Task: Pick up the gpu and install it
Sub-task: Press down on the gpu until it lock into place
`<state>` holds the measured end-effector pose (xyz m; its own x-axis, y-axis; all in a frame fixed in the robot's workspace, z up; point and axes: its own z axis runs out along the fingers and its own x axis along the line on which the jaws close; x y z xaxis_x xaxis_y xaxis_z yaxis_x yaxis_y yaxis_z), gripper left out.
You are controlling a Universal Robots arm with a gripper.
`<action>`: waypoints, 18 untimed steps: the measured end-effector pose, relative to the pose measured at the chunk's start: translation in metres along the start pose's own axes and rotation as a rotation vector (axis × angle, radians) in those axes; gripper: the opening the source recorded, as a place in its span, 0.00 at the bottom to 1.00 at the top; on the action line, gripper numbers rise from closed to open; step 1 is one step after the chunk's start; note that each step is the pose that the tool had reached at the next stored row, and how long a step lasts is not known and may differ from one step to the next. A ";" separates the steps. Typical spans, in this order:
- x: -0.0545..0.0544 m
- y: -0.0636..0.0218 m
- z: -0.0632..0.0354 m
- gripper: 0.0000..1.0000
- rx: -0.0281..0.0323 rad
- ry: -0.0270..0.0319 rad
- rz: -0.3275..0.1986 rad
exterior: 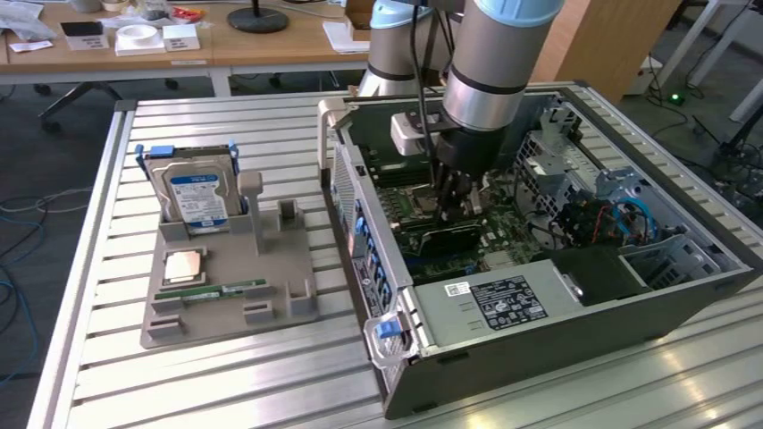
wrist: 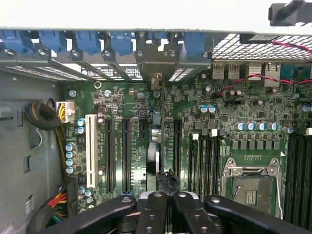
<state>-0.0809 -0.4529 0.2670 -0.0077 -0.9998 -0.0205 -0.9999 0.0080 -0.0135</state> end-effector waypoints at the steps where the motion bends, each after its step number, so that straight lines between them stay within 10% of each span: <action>1: 0.000 0.0000 0.0004 0.11 0.0000 0.0001 0.000; 18: 0.000 0.0002 0.0046 0.11 0.0000 0.0001 0.000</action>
<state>-0.0810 -0.4529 0.2624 -0.0078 -0.9998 -0.0204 -0.9999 0.0081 -0.0135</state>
